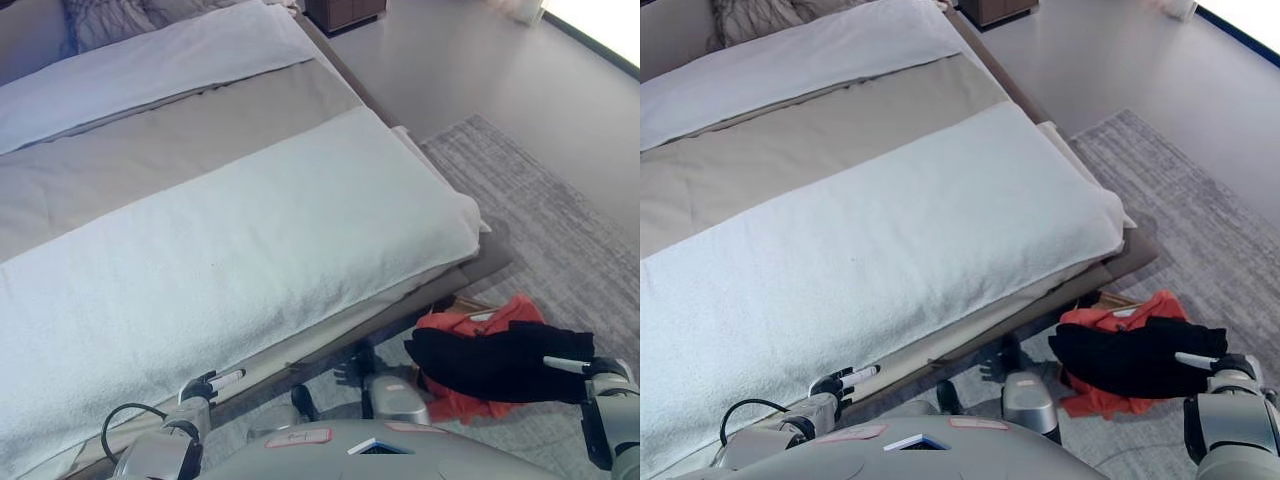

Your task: Put the clothes on the bed into the basket.

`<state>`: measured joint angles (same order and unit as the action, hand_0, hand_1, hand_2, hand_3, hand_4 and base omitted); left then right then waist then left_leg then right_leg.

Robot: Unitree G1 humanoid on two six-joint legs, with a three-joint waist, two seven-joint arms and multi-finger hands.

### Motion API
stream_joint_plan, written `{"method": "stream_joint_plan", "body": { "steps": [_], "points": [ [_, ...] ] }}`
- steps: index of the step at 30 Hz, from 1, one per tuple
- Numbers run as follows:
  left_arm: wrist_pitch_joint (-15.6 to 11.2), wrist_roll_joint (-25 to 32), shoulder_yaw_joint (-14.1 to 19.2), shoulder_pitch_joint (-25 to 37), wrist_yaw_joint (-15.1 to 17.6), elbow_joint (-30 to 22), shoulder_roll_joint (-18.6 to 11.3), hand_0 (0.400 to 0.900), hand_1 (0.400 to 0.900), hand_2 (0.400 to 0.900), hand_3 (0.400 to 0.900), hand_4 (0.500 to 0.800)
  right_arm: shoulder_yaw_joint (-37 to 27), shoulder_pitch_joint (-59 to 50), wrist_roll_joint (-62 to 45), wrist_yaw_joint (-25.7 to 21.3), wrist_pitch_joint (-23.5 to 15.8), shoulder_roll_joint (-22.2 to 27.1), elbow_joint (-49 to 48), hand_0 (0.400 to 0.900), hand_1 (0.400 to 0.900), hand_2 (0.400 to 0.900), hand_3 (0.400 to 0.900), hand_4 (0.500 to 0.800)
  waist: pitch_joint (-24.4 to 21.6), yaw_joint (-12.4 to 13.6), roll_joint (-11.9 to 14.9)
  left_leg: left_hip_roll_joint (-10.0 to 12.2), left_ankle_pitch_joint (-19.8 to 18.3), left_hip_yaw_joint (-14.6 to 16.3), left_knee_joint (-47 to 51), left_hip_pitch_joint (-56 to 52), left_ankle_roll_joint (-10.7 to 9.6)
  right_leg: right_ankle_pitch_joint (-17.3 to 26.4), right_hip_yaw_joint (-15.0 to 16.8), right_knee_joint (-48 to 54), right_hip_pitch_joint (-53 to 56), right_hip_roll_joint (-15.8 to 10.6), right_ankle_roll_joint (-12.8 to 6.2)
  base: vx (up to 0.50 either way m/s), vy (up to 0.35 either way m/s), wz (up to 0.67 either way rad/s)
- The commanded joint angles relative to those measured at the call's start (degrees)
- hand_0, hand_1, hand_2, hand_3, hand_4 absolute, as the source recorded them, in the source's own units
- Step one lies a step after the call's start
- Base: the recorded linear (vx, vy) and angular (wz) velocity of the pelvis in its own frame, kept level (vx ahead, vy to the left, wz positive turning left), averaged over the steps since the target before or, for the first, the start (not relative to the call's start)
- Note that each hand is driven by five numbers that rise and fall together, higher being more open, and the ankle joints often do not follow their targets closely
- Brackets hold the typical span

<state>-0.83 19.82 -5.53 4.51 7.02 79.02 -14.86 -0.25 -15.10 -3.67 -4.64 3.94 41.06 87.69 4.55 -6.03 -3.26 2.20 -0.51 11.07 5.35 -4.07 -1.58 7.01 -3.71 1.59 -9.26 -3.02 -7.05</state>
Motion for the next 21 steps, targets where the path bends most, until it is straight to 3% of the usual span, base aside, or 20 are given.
{"method": "stream_joint_plan", "body": {
  "steps": [1, 15, 21],
  "points": [
    [-1.22, -1.71, 0.13, 2.29, 1.48, 3.3, -2.69, 0.9, 0.9, 0.9, 0.9, 0.8, 3.74, -4.93, -0.16, -2.59, -1.31, 2.9, 1.33, 0.9, 0.9, 0.9, 0.9, 0.8, 0.31, 0.21, 1.11, 0.63, -0.03, -4.45, -0.57, -0.12, -2.62, -0.3, 2.85, 1.72, 6.49, -6.07, -1.99, 0.0, -0.014, 0.05],
    [-1.2, -1.7, 0.13, 2.69, 1.56, 3.46, -3.05, 0.9, 0.9, 0.9, 0.9, 0.8, 5.88, -5.41, -0.12, -1.78, -1.23, 0.39, 2.05, 0.9, 0.9, 0.9, 0.9, 0.8, 0.14, 1.24, 1.93, 0.51, 0.08, -5.29, -0.49, -0.06, -2.57, -0.49, 1.93, 2.2, 7.56, -6.1, -1.85, 0.0, -0.014, 0.04],
    [-1.33, -1.58, 0.71, 2.44, 1.7, 3.48, -2.97, 0.9, 0.9, 0.9, 0.9, 0.8, 9.19, -6.96, -0.16, -1.41, -2.14, -2.32, -2.33, 0.9, 0.9, 0.9, 0.9, 0.8, 0.23, 1.68, 2.77, 0.55, 0.12, -5.32, -0.57, 0.03, -2.54, -0.41, 2.07, 2.15, 7.51, -6.0, -1.77, 0.0, 0.0, 0.0]
  ]
}}
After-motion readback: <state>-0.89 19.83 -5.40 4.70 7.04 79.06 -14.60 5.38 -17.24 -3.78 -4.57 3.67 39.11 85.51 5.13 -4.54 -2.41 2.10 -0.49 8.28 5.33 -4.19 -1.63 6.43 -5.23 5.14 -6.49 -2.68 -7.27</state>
